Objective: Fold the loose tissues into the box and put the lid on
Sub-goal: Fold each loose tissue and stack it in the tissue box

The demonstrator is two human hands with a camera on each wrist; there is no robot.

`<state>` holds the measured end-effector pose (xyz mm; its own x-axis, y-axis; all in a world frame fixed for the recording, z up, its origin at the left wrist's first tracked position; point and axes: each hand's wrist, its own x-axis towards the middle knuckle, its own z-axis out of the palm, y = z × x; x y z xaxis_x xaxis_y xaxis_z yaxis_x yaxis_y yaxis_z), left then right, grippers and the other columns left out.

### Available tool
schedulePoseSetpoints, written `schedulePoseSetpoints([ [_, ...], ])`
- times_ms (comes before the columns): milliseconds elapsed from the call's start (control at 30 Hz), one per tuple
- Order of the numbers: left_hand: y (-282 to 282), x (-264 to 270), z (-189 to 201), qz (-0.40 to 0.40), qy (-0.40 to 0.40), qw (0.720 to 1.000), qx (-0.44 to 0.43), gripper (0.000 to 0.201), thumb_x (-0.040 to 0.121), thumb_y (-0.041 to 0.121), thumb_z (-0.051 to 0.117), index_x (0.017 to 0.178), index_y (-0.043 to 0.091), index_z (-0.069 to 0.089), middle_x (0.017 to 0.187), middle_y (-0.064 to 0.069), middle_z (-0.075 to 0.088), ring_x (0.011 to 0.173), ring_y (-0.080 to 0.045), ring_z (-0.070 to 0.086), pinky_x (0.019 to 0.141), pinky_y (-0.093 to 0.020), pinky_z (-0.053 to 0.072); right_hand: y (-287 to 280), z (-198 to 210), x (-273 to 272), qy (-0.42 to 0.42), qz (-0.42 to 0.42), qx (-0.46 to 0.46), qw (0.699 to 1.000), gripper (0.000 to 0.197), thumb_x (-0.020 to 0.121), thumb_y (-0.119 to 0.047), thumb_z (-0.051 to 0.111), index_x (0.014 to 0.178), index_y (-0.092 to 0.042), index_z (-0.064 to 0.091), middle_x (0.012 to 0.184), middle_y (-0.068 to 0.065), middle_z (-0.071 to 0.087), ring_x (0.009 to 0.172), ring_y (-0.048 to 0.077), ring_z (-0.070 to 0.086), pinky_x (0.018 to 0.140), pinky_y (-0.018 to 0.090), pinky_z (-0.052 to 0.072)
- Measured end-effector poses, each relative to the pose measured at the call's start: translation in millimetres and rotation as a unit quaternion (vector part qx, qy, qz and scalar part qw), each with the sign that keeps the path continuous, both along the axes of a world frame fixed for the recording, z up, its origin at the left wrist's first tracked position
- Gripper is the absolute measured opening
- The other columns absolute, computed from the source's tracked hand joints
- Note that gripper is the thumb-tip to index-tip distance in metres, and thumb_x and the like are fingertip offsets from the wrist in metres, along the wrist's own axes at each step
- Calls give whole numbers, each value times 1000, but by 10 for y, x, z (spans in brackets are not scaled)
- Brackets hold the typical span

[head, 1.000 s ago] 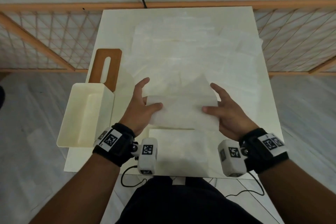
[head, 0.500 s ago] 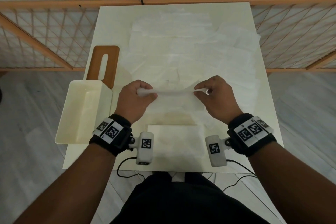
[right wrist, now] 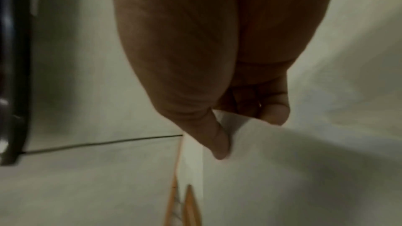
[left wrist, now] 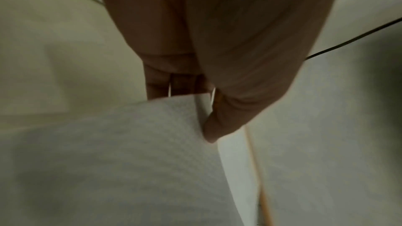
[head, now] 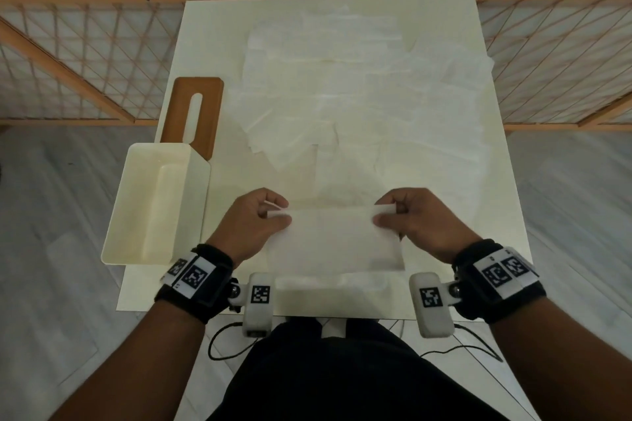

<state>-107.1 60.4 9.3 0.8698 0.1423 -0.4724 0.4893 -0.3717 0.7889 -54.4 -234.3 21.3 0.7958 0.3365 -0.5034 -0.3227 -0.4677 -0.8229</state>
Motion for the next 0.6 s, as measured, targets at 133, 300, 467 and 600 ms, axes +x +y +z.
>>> schedulePoseSetpoints([
  [133, -66, -155, -453, -45, 70, 990, 110, 15, 82, 22, 77, 90, 24, 65, 87, 2, 70, 85, -22, 67, 73, -33, 55, 69, -449, -160, -27, 73, -167, 983, 6, 84, -20, 75, 83, -21, 68, 77, -5, 65, 70, 12, 60, 58, 21, 44],
  [300, -158, -224, -640, -6, 44, 986, 158, 17, 83, 20, 76, 93, 20, 63, 80, 5, 64, 74, -7, 59, 58, -12, 38, 149, -687, -279, -72, 51, -210, 974, 8, 82, -17, 73, 85, -19, 65, 71, -11, 56, 67, 1, 49, 56, 14, 33],
  [467, -124, -237, -705, 21, 24, 986, 162, 18, 82, 18, 78, 91, 19, 63, 77, 1, 64, 71, -8, 59, 61, -13, 40, 167, -780, -312, -81, 39, -223, 971, 9, 82, -15, 72, 86, -17, 65, 71, -10, 55, 66, 4, 50, 55, 16, 34],
  [600, -111, -258, -774, 27, 20, 987, 156, 19, 81, 19, 79, 92, 18, 63, 76, 0, 64, 73, -12, 61, 64, -17, 44, 173, -826, -332, -82, 38, -231, 969, 10, 82, -16, 71, 88, -18, 63, 74, -5, 59, 68, 13, 54, 55, 19, 37],
])
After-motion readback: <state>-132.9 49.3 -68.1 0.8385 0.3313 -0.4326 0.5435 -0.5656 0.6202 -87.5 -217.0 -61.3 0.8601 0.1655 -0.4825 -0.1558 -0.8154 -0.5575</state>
